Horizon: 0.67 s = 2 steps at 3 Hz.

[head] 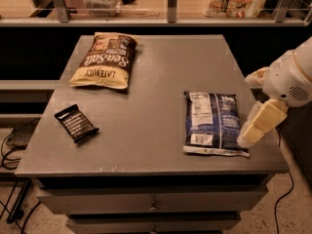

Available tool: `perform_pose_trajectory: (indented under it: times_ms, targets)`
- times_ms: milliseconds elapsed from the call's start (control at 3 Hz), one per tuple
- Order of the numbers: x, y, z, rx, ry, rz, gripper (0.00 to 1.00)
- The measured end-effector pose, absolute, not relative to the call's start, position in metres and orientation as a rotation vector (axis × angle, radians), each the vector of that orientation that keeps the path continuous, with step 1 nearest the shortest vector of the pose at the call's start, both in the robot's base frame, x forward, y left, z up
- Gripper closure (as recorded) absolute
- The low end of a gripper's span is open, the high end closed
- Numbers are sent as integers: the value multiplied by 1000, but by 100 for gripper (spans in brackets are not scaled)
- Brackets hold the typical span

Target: Move blue chip bag near brown chip bag

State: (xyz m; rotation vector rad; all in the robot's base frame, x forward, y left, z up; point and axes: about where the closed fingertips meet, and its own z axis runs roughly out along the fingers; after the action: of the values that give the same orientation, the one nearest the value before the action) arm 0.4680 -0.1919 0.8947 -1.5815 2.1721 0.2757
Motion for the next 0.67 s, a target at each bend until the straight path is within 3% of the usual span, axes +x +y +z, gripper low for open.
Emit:
perform_pose_trajectory:
  times_ms: [333,667]
  targets:
    - [474,-175,860,-1519,2167,407,2]
    - [476,-168,845,-1476,2184,476,25]
